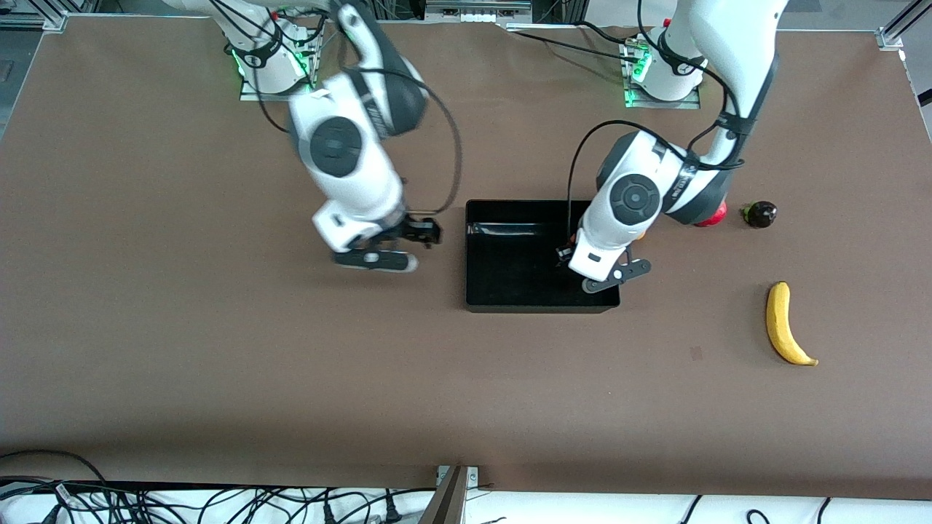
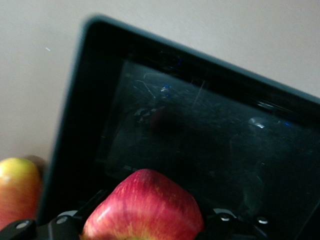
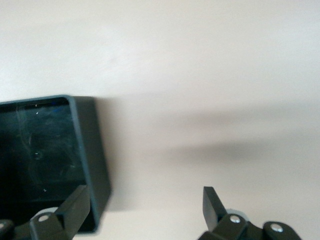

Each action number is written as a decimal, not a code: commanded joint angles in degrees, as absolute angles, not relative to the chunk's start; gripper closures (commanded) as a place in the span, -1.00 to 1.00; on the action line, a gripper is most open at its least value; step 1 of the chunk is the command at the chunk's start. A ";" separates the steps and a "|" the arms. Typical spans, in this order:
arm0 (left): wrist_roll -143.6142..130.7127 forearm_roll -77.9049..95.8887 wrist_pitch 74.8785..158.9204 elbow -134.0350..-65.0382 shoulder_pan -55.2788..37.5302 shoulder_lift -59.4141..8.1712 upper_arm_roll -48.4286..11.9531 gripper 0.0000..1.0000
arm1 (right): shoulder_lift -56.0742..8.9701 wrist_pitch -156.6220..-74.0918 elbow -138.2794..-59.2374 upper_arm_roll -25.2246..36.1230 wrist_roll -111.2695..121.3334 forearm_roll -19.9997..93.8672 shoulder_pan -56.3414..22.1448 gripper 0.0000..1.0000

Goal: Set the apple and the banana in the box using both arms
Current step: 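Open the left gripper over the box while the right gripper releases the rim, then retract the right arm to rest while the left gripper moves toward the banana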

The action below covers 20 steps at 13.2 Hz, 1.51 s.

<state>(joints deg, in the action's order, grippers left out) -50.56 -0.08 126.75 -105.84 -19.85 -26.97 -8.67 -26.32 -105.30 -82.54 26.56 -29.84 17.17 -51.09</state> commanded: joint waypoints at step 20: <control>-73.21 -12.13 139.83 -105.38 -27.25 -37.44 -13.97 0.25 | 1.58 -91.58 -98.08 6.06 -6.51 4.66 -11.52 -1.00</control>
